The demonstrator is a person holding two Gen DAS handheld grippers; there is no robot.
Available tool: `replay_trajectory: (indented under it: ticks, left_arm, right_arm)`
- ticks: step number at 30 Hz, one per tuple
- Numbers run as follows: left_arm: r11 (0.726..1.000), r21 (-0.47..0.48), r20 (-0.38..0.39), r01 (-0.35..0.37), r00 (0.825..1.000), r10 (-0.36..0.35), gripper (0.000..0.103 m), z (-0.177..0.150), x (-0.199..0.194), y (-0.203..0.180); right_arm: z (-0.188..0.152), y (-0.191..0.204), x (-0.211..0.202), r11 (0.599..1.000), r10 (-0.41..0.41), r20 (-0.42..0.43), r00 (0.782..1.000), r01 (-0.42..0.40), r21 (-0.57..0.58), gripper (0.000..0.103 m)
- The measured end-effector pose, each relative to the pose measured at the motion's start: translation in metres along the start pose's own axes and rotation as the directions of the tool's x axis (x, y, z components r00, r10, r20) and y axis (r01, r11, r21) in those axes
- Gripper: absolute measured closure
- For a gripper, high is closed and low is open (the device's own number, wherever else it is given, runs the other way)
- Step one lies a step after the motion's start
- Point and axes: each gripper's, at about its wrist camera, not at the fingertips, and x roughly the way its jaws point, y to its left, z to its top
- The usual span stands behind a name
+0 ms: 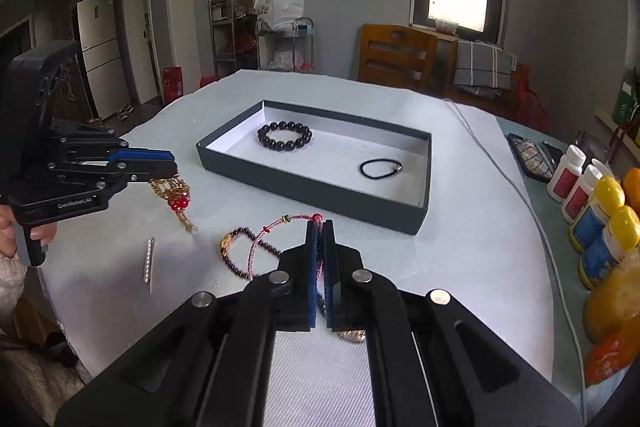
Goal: Organize jewelry
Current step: 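Carry both items into the tray box and open both tools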
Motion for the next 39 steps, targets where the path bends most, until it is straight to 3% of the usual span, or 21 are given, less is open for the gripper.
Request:
replay_trajectory:
  ticks: [9,16,22,25,28,33,39]
  left_arm:
    - [0.995,-0.029,0.109,-0.097,0.989,0.100,0.094,0.056,-0.012,0.034]
    - [0.979,-0.081,0.161,-0.185,0.967,0.196,0.094,0.077,0.013,0.048]
    - [0.971,-0.168,0.129,-0.167,0.973,0.190,0.094,0.068,0.055,0.064]
    - [0.968,-0.175,0.116,-0.180,0.972,0.202,0.094,0.058,0.073,0.069]
    - [0.972,-0.191,0.060,-0.140,0.986,0.154,0.094,0.046,0.091,0.077]
    - [0.968,-0.225,0.020,-0.112,0.993,0.119,0.094,0.035,0.099,0.086]
    - [0.964,-0.224,-0.004,-0.144,0.989,0.147,0.094,0.031,0.102,0.089]
  right_arm:
    - [0.062,-0.028,0.013,0.996,-0.091,0.081,0.992,0.091,0.005,0.101]
    - [0.091,-0.052,0.049,0.987,-0.158,0.095,0.983,0.153,0.057,0.101]
    - [0.084,-0.071,0.101,0.981,-0.152,0.036,0.988,0.147,0.131,0.101]
    - [0.066,-0.071,0.125,0.983,-0.160,-0.027,0.987,0.162,0.088,0.101]
    - [0.053,-0.070,0.144,0.988,-0.144,-0.109,0.984,0.149,0.041,0.101]
    - [0.046,-0.067,0.152,0.991,-0.124,-0.156,0.980,0.129,0.020,0.101]
    - [0.044,-0.067,0.150,0.989,-0.149,-0.179,0.972,0.148,-0.018,0.101]
